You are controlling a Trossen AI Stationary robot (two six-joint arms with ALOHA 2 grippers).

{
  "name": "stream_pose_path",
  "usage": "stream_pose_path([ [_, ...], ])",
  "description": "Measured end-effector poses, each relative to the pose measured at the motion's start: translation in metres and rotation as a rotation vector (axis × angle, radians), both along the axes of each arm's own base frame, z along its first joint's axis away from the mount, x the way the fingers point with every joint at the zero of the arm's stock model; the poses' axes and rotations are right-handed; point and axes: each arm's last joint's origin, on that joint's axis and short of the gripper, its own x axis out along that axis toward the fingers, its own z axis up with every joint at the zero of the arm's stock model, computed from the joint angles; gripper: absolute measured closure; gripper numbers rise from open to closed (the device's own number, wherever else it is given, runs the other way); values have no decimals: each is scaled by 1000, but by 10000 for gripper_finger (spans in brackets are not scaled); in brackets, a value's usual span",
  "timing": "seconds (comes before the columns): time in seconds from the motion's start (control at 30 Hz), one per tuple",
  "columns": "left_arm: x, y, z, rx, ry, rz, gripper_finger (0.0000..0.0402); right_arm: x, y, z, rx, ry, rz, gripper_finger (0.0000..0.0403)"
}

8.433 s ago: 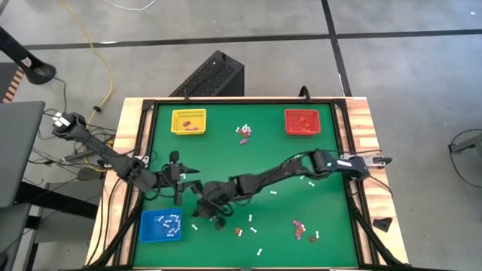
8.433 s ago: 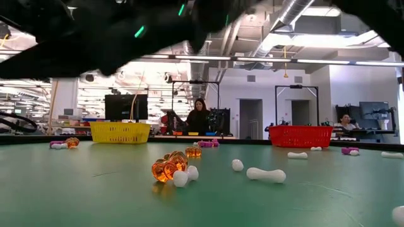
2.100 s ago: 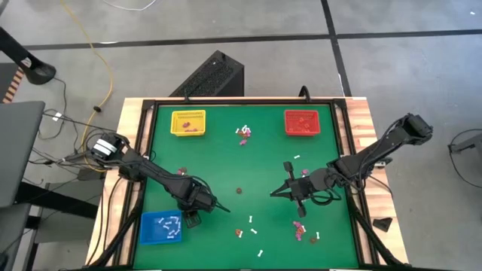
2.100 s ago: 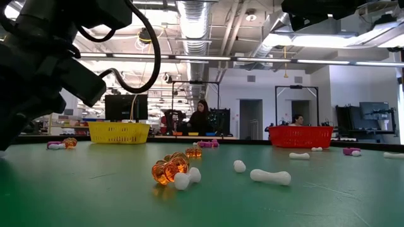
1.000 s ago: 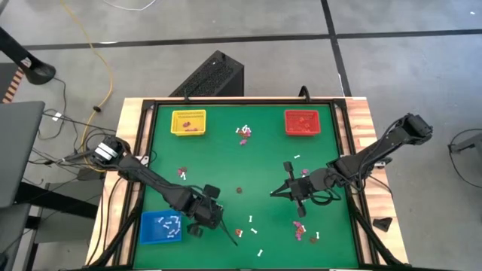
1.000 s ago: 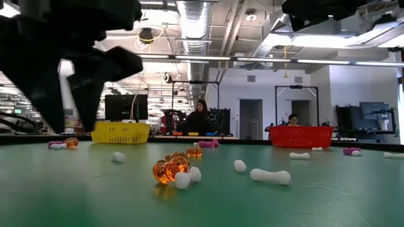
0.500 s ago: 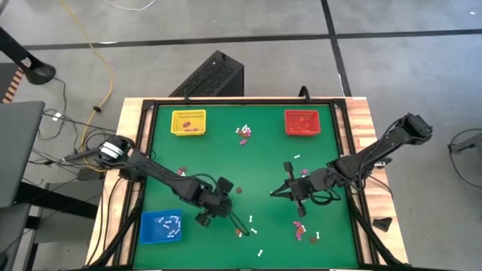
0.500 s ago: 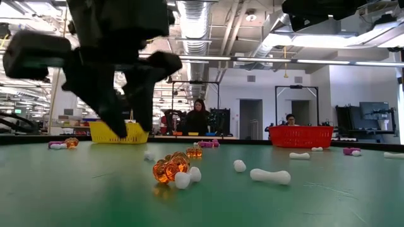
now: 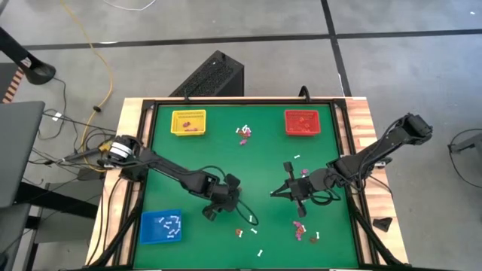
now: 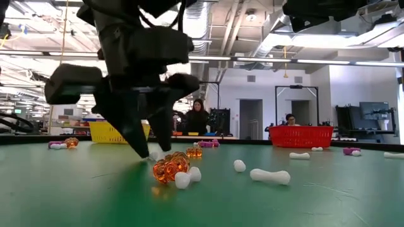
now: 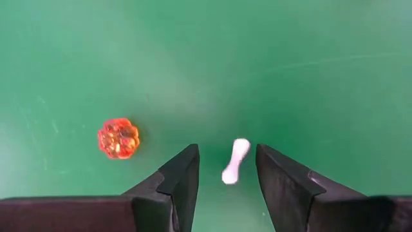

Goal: Sort Halloween decoration
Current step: Put the white bone toy into the blue bin

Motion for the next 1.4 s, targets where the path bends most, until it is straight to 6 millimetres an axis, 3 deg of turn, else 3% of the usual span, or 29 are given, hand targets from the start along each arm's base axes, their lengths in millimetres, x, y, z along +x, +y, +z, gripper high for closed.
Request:
stream_pose_path([
  [0.4,-1,0,-9,-1,61,-33,267,0,0,0,-1,2,-1,372],
  [0.83,-4,1,-11,-25,95,3,385,0,0,1,3,-7,-1,372],
  [1.07,-5,2,-11,-70,123,26,395,0,0,1,7,-14,-1,372],
  [1.23,5,-1,5,-98,108,68,400,0,0,2,9,-16,0,372],
  [1.4,1,-16,45,-177,121,113,401,0,0,2,20,-15,-3,372],
])
